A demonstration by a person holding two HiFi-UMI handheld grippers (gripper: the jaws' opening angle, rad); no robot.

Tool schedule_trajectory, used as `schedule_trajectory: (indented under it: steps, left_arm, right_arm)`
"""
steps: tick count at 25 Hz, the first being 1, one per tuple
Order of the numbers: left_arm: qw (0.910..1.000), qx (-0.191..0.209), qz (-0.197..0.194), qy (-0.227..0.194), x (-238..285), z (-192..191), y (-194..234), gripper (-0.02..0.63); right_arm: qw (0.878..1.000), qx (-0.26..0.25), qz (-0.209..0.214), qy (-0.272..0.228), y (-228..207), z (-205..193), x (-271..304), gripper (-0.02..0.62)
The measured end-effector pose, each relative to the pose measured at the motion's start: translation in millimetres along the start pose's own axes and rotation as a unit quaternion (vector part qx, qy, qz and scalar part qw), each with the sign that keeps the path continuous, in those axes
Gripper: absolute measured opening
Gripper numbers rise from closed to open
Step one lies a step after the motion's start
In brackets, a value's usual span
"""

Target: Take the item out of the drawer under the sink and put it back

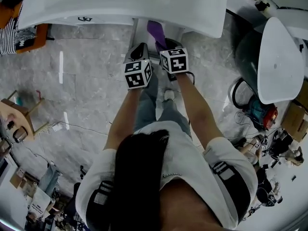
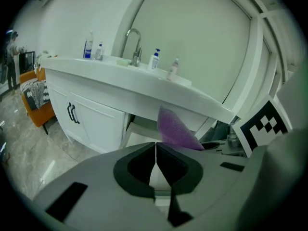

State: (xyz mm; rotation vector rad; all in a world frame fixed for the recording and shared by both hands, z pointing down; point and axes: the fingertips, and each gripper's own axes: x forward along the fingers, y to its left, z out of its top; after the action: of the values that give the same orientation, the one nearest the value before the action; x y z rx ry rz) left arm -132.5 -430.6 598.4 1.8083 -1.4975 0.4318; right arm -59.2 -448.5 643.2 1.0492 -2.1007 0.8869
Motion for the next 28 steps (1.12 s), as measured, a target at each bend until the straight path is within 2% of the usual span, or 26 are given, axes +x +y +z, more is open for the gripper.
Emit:
schedule_trajectory:
  steps: [7,13,21,28]
  left_arm:
    - [0.9995,0.001,0.006,0.030,32,-10,18,0.009]
    - [0.9988,-0.011,0.017,0.044,49,-13,32,0.009]
    - [0.9980,-0.002,0.006,0.063,71,-23,42,0.009]
    - [0.9980,-0.006,0.001,0.063,81,-25,47,0.009]
  right_arm:
    - [1.000,0.006,-0.005,0.015,-13,-3,34,0.156]
    - [0.999,0.007,0.009,0.048,-13,-16,63,0.156]
    - [0.998,0.019,0.017,0.065,-18,-27,92,0.158]
    - [0.995,0.002,-0.004,0.096,-34,-41,112,0.158]
